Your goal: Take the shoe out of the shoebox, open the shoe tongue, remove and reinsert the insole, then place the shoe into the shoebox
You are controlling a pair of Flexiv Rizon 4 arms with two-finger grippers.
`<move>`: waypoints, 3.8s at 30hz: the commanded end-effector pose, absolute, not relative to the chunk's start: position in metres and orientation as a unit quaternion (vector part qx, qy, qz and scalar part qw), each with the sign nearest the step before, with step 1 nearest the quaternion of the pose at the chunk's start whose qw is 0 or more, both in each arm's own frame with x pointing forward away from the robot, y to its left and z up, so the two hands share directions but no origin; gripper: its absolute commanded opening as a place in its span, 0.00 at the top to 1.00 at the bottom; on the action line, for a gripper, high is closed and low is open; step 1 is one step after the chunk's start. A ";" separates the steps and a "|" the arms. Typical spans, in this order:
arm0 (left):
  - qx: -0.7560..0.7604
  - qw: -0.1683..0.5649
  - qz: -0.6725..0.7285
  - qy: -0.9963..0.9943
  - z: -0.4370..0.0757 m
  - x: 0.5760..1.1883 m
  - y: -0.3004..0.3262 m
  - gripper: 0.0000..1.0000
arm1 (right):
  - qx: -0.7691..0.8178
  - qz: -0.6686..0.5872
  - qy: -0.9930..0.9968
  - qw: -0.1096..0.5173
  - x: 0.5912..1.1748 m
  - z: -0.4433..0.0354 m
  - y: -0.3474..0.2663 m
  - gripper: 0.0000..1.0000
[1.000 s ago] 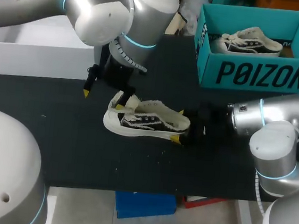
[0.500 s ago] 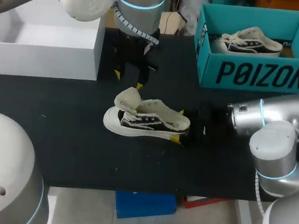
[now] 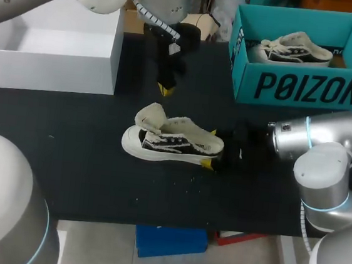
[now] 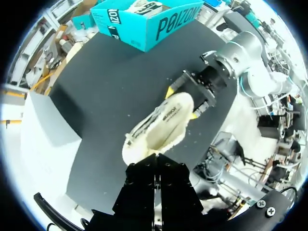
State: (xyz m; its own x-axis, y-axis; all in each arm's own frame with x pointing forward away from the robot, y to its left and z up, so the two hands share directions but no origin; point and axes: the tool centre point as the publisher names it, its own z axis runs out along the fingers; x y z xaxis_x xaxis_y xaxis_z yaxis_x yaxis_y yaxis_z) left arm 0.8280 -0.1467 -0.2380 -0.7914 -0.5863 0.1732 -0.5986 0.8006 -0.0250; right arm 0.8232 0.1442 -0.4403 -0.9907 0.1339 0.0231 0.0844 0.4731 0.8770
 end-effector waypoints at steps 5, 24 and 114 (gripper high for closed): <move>-0.028 0.286 0.118 -0.950 -0.242 0.833 -0.143 1.00 | 0.065 0.508 0.858 0.024 0.823 -0.442 0.145 1.00; -0.005 0.135 -0.046 -0.990 -0.234 0.834 -0.167 1.00 | 0.065 0.508 0.858 0.024 0.823 -0.442 0.145 1.00; -0.040 0.164 0.084 -0.982 -0.400 0.802 -0.203 1.00 | 0.065 0.508 0.858 0.024 0.823 -0.442 0.145 1.00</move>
